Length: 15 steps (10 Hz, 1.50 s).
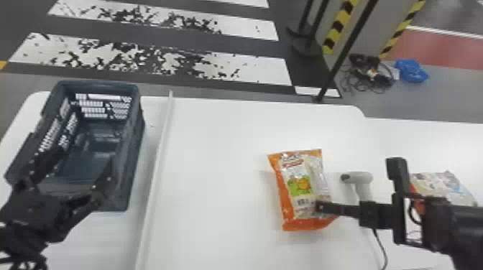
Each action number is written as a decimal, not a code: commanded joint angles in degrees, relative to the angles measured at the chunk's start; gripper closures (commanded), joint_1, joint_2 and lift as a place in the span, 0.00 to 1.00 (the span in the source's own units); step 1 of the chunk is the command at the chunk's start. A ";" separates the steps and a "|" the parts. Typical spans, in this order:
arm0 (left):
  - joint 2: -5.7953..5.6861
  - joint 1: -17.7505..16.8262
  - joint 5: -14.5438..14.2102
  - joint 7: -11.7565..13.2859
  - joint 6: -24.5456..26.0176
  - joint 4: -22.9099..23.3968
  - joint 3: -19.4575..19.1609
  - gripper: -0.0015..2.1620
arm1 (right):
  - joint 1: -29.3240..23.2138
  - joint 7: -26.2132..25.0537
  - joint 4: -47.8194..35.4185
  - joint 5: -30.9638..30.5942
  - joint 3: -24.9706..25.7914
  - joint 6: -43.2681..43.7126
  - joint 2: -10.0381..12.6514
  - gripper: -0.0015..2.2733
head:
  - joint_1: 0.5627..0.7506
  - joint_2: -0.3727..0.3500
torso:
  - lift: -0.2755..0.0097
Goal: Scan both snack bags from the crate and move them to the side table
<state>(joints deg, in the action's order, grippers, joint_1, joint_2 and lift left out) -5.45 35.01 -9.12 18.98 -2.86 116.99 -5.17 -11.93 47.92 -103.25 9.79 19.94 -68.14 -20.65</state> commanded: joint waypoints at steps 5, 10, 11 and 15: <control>-0.09 0.06 -0.02 0.00 -0.17 0.17 -0.01 0.06 | 1.73 -5.29 -5.55 9.11 15.83 -2.83 0.08 0.99 | 0.70 0.16 | 0.70; -0.09 0.06 0.06 0.00 0.36 0.43 -0.01 0.06 | 8.59 -20.23 10.27 6.82 20.75 9.82 -2.91 0.99 | 0.70 0.03 | 0.70; -0.09 0.06 0.24 0.00 0.54 0.61 0.08 0.06 | 10.43 -23.13 14.57 7.44 21.99 12.99 -3.70 0.99 | 0.70 0.03 | 0.70; -0.09 0.32 0.42 0.00 0.71 0.96 -0.01 0.06 | 17.38 -34.38 30.22 11.22 23.22 23.53 -7.04 0.99 | 0.70 0.03 | 0.70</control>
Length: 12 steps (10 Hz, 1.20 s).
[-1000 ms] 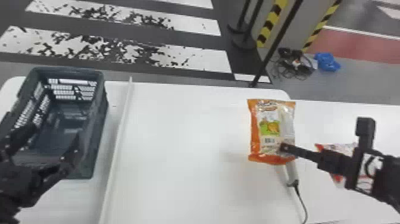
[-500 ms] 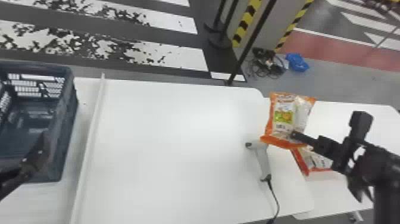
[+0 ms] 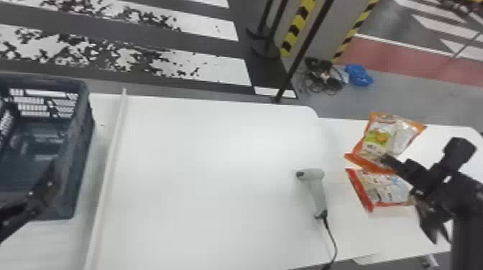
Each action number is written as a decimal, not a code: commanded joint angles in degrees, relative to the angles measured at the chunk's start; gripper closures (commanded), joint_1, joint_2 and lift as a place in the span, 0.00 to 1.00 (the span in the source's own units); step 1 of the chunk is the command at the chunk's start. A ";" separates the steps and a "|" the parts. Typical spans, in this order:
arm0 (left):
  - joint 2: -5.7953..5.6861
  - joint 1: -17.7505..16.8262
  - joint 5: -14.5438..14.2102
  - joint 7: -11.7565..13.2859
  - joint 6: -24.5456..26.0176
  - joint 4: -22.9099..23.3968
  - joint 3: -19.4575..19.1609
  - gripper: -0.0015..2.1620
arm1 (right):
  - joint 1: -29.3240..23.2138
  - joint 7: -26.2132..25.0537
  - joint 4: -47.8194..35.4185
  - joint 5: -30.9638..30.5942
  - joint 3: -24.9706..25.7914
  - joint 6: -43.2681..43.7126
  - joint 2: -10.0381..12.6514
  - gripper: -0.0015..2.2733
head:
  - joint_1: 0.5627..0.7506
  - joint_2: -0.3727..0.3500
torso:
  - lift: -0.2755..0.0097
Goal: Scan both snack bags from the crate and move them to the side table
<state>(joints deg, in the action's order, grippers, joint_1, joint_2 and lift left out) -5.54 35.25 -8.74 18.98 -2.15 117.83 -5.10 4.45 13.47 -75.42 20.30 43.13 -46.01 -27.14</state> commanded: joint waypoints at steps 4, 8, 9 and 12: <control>-0.27 0.17 -0.14 0.00 0.00 0.21 -0.17 0.06 | 7.33 -7.76 19.70 3.52 -0.68 14.24 -3.97 0.99 | 0.70 0.03 | 0.70; -0.35 0.43 -0.31 0.00 -0.35 0.21 -0.34 0.06 | 7.24 -11.72 21.63 5.37 -0.85 18.10 -3.36 0.00 | 0.70 0.03 | 0.70; -0.35 0.69 -0.31 0.00 -0.53 0.47 -0.43 0.06 | 6.71 -12.59 21.55 6.33 -0.76 20.21 -3.27 0.00 | 0.70 0.03 | 0.70; -0.27 0.87 -0.40 0.00 -0.53 0.65 -0.52 0.06 | 2.84 -14.09 14.96 7.48 0.47 21.09 -1.42 0.02 | 0.70 0.03 | 0.70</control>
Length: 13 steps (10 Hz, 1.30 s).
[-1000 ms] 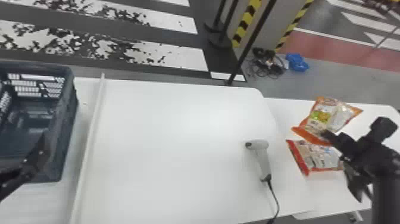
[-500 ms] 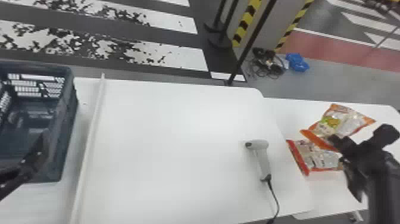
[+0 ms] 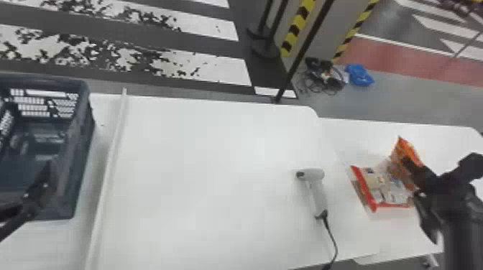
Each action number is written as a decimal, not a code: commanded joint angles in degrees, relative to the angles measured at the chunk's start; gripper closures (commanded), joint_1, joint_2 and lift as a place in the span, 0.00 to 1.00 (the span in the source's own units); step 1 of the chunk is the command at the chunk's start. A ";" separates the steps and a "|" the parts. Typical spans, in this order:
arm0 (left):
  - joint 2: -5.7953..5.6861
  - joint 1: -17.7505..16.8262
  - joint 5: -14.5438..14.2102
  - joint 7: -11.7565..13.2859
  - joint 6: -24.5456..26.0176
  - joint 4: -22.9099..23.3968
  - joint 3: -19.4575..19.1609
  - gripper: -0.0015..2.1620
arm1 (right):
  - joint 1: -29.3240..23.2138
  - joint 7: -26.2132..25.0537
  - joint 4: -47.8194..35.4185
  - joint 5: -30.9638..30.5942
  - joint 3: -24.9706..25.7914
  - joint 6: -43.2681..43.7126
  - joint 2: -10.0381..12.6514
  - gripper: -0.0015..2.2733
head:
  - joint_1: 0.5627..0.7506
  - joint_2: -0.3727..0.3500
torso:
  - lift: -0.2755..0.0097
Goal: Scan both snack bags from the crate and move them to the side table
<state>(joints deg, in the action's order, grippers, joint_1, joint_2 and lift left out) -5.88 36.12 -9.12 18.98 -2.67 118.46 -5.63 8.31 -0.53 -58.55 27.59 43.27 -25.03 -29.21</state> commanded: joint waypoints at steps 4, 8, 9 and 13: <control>0.60 -0.09 0.25 0.00 0.35 0.63 0.35 0.06 | -20.26 0.36 -34.79 -1.76 -5.13 7.84 13.39 0.01 | 0.70 0.03 | 0.70; 1.22 0.44 0.77 -0.70 2.99 2.21 0.70 0.06 | -32.57 -0.79 -54.39 -13.53 -21.21 16.63 22.18 0.01 | 0.70 0.03 | 0.70; 1.39 0.44 0.77 -0.70 2.99 2.21 0.97 0.06 | -33.89 -2.28 -55.00 -17.22 -25.78 18.74 22.97 0.01 | 0.70 0.03 | 0.70; 1.74 0.35 0.95 -0.88 2.99 2.03 2.46 0.06 | -42.06 -6.94 -54.91 -26.54 -41.78 32.62 26.22 0.01 | 0.70 0.26 | 0.70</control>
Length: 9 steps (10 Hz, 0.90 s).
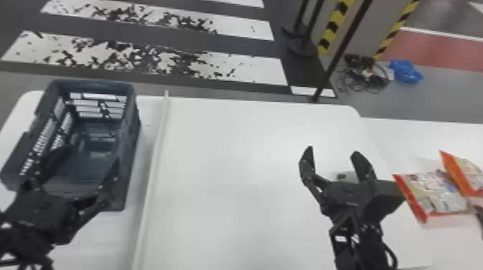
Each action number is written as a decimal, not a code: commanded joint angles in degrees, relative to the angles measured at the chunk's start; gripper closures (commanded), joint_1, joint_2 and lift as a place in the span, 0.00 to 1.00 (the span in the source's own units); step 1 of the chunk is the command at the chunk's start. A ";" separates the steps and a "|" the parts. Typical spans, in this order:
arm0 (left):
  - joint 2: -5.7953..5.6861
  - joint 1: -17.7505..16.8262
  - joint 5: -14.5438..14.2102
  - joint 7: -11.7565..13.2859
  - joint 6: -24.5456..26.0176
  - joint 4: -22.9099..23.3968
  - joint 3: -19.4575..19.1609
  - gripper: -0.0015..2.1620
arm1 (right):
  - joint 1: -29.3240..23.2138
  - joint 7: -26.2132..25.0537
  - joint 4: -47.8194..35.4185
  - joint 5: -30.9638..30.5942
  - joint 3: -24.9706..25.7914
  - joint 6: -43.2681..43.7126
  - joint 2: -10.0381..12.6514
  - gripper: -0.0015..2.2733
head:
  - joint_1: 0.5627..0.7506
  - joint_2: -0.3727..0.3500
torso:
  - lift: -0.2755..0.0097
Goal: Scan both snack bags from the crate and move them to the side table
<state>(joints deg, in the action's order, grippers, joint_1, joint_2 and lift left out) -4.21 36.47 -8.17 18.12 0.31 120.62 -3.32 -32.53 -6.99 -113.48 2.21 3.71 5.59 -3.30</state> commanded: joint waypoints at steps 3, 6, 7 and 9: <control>0.25 0.79 0.00 -0.90 -0.17 -0.04 0.16 0.06 | -4.82 -2.06 0.72 -4.41 -6.52 4.65 2.34 0.01 | 0.70 0.38 | 0.70; 0.60 1.76 1.58 -3.18 0.00 0.67 2.36 0.06 | -7.37 -3.82 0.63 -6.51 -8.37 4.82 1.28 0.01 | 0.70 0.44 | 0.70; 0.69 2.73 1.93 -3.53 0.35 1.98 2.36 0.06 | -7.90 -4.70 0.11 -6.51 -8.81 5.53 0.32 0.01 | 0.70 0.44 | 0.70; 0.69 4.92 2.37 -4.50 0.88 3.74 2.36 0.06 | -8.43 -5.32 -0.95 -5.64 -8.89 5.35 -1.00 0.01 | 0.70 0.43 | 0.70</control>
<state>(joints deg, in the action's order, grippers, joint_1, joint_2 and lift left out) -3.51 40.81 -5.92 13.56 0.97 123.96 -0.98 -40.82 -12.45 -114.11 -3.77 -5.18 10.97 -3.94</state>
